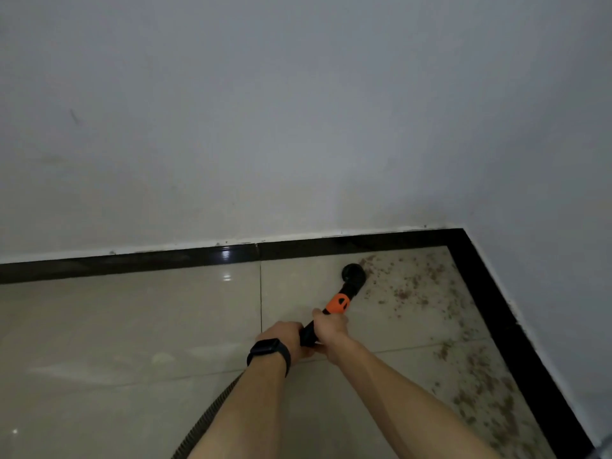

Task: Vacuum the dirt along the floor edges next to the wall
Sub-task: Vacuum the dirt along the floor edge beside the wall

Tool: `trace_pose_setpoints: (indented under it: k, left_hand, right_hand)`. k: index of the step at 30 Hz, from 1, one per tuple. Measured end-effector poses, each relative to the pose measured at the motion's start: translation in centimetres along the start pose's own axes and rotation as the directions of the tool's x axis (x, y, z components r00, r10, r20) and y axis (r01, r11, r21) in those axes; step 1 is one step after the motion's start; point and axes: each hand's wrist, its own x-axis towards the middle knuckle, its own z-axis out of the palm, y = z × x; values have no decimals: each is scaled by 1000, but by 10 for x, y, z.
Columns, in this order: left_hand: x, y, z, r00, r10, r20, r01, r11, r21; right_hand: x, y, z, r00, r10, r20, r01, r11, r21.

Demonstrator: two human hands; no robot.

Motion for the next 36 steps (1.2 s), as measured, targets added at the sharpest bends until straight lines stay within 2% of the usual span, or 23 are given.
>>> trace_pose_setpoints:
  k: [4, 12, 20, 23, 28, 33, 36]
  left_hand:
    - [7, -2, -2, 1000, 12, -17, -12, 1000, -3]
    - [18, -10, -5, 999, 11, -40, -12, 999, -34]
    - [17, -23, -13, 998, -8, -68, 6, 999, -32]
    - [17, -23, -19, 1000, 7, -31, -5, 999, 36]
    - [13, -35, -27, 996, 28, 84, -47, 972, 230]
    - [12, -31, -40, 977, -18, 213, -77, 901, 426]
    - [12, -28, -46, 972, -17, 234, -109, 850, 515]
  right_hand:
    - [0, -8, -10, 1000, -10, 22, 9, 998, 64]
    - [-5, -30, -20, 988, -44, 151, 41, 999, 26]
    - [-3, -38, -4, 982, -81, 171, 77, 997, 31]
    - [-5, -35, -4, 988, -35, 152, 22, 995, 93]
    - [-4, -24, -27, 993, 42, 114, -76, 946, 315]
    - [-3, 3, -40, 982, 100, 163, -146, 941, 306]
    - [-6, 13, -36, 979, 108, 174, -161, 930, 330]
